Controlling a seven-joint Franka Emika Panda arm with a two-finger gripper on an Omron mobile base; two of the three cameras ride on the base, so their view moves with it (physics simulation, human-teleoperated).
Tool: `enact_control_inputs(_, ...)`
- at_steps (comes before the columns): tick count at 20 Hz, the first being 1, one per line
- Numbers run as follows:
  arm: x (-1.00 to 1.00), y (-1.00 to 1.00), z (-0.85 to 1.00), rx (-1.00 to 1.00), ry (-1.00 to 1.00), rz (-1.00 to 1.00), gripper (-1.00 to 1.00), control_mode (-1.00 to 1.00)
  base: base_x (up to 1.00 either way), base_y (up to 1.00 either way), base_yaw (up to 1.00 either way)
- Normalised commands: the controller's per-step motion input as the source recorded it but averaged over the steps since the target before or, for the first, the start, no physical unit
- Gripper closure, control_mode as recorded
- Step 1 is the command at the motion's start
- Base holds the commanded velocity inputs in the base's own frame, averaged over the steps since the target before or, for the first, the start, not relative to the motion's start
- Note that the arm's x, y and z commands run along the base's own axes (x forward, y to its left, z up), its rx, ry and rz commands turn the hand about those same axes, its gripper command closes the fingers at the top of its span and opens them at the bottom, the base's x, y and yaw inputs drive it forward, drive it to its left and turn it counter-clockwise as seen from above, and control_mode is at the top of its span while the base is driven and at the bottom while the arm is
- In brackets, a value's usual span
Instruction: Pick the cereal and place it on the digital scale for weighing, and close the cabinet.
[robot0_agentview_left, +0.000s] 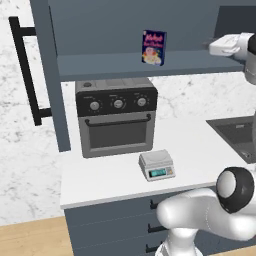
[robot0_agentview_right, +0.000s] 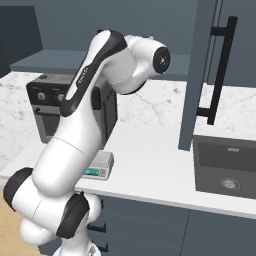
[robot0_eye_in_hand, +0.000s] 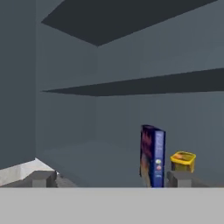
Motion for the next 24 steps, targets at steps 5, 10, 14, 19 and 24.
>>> enact_control_inputs(5,0.53,-0.12,0.0,0.0,0.12,0.0,-1.0,-1.0,0.0,0.0,0.0)
enact_control_inputs(10,0.72,-0.09,0.0,0.0,0.14,0.0,-1.0,-1.0,0.0,0.0,0.0)
enact_control_inputs(14,0.43,0.0,0.0,0.0,0.08,0.0,-1.0,-1.0,0.0,0.0,0.0)
enact_control_inputs(19,0.43,0.14,0.0,0.0,0.0,0.0,-1.0,-1.0,0.0,0.0,0.0)
enact_control_inputs(24,0.47,0.16,0.0,0.0,0.0,0.0,-1.0,-1.0,0.0,0.0,0.0)
